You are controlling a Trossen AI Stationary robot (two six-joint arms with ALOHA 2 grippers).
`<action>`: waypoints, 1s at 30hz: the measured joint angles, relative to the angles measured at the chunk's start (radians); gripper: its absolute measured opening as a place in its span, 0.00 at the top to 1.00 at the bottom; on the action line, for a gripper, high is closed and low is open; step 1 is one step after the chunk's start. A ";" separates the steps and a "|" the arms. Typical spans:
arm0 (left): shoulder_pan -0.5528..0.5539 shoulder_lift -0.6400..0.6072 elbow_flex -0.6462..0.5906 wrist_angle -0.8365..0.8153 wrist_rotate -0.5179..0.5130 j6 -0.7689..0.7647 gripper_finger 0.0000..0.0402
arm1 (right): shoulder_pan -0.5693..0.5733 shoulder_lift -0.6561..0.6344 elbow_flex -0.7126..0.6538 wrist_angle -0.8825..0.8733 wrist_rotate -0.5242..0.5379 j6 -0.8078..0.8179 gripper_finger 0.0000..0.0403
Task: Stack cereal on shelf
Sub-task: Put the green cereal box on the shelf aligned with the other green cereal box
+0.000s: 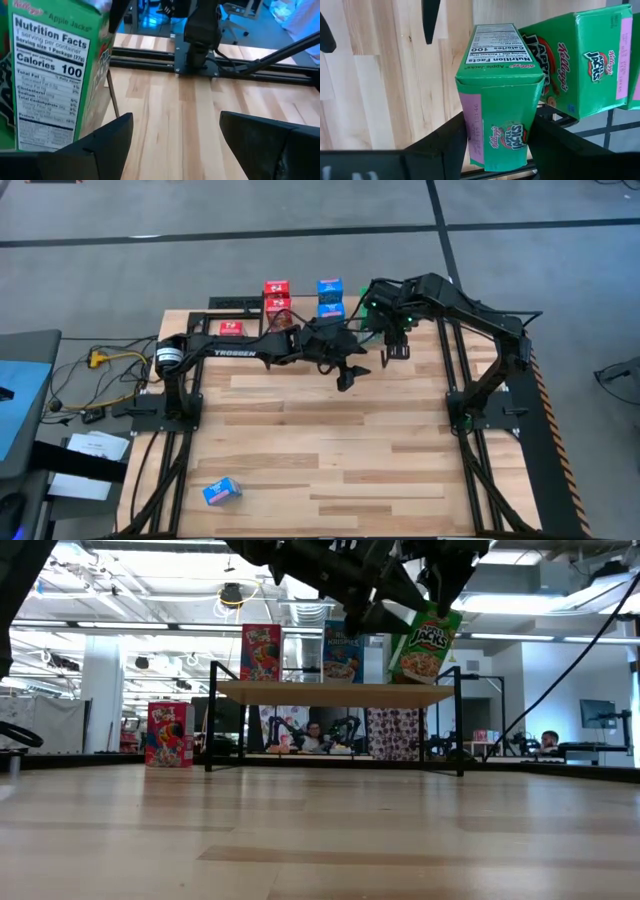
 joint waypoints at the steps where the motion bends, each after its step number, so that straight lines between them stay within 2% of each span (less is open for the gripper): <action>1: 0.000 0.000 0.000 0.009 0.005 0.012 0.29 | 0.000 0.000 0.000 0.000 0.000 0.000 0.45; 10: 0.000 0.000 0.000 0.110 0.006 0.124 0.29 | 0.000 0.000 0.000 -0.001 -0.003 0.000 0.45; 18: 0.001 0.000 0.000 0.111 0.057 0.115 0.29 | 0.000 0.000 0.000 -0.001 -0.003 -0.001 0.45; 30: 0.009 0.000 0.000 0.116 0.058 0.139 0.29 | 0.001 0.000 0.000 -0.006 -0.004 -0.001 0.45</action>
